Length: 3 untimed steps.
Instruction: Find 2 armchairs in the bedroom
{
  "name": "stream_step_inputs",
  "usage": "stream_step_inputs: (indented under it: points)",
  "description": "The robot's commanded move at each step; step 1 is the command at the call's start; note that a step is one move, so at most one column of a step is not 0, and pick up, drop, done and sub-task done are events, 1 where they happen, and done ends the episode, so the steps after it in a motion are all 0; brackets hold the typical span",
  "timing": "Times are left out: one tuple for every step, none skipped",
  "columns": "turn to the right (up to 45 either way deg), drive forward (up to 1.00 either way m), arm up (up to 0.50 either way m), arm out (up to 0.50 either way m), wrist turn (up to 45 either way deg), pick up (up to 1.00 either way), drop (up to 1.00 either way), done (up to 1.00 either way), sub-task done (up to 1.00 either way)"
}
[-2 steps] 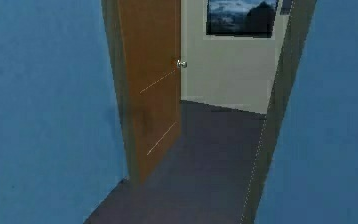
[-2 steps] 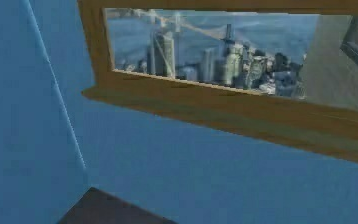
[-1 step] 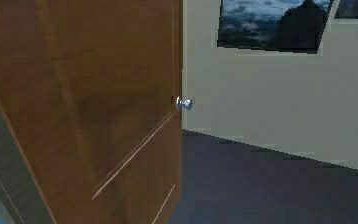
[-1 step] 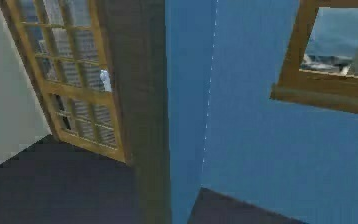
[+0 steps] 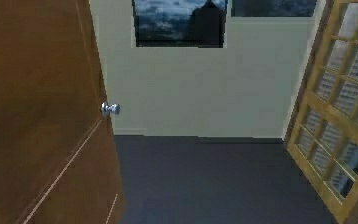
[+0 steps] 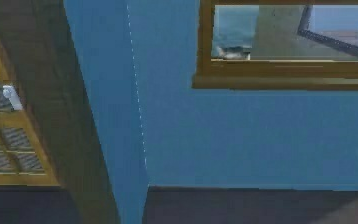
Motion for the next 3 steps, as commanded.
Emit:
stream_step_inputs:
  points:
    - [0.0, 1.0, 0.0, 0.0, 0.0, 0.0, 0.0, 0.0, 0.0]
    - [6.0, 0.0, 0.0, 0.0, 0.0, 0.0, 0.0, 0.0, 0.0]
    - [0.0, 0.25, 0.0, 0.0, 0.0, 0.0, 0.0, 0.0, 0.0]
